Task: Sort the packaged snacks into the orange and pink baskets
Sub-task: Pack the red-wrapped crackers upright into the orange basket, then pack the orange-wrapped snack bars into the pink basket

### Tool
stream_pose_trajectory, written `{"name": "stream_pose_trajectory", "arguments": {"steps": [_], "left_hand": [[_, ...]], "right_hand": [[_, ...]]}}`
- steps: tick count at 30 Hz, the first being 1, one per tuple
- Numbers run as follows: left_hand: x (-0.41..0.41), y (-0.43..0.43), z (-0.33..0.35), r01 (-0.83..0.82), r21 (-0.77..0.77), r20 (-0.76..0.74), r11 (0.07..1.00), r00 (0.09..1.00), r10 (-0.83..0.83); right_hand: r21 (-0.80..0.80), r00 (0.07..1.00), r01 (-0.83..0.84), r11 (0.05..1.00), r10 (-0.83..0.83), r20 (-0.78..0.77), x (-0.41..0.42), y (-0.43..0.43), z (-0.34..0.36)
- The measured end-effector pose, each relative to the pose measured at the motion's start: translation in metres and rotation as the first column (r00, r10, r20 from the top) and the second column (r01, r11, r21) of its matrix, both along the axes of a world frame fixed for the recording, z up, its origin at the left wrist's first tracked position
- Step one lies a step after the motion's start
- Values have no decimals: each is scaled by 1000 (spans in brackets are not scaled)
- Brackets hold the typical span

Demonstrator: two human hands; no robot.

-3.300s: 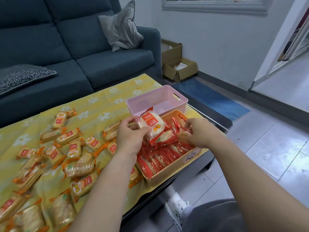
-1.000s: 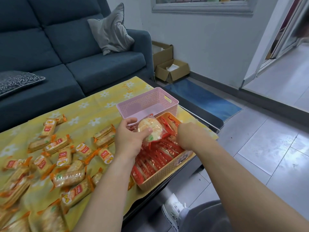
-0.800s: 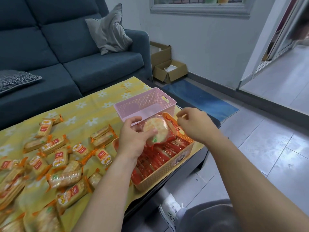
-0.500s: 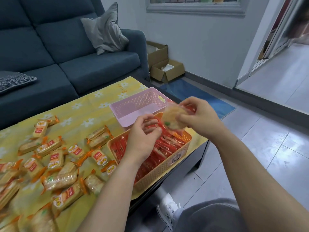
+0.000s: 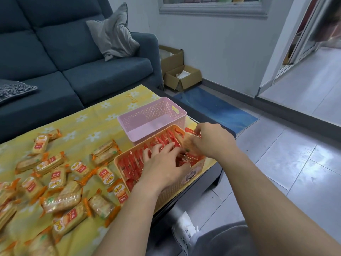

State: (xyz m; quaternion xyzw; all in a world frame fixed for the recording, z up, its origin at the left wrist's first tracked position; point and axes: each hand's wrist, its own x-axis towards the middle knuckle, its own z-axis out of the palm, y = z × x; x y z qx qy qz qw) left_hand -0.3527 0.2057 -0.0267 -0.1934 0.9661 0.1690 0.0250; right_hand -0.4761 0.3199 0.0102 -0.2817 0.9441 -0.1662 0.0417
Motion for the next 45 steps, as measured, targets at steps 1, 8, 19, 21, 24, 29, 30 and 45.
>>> {"name": "stream_pose_trajectory", "arguments": {"steps": [1, 8, 19, 21, 24, 29, 30, 45], "left_hand": [[-1, 0, 0, -9, 14, -13, 1000, 1000, 9], [-14, -1, 7, -54, 99, -279, 994, 957, 80], [-36, -20, 6, 99, -193, -13, 976, 995, -103], [-36, -20, 3, 95, -198, -17, 976, 995, -101], [-36, -18, -1, 77, -128, -53, 989, 995, -84], [-20, -23, 1, -9, -45, -199, 999, 980, 0], [-10, -24, 3, -91, -60, -241, 994, 968, 74], [102, -38, 34, -411, 912, 206, 11, 481, 852]], "right_hand": [[-9, 1000, 0, 1000, 0, -12, -2, 0, -1], [37, 997, 35, 999, -33, -70, 7, -7, -7], [75, 999, 39, 996, -36, -38, 1, -12, -19], [52, 991, 48, 998, -41, -126, 4, -16, -21], [26, 981, 50, 998, -44, -188, 8, -18, -21], [12, 988, 117, 993, -115, -99, 6, -16, -35], [16, 990, 137, 990, -136, -48, 5, -16, -38], [-312, 975, 223, 924, -218, 53, 38, -15, 11]]}}
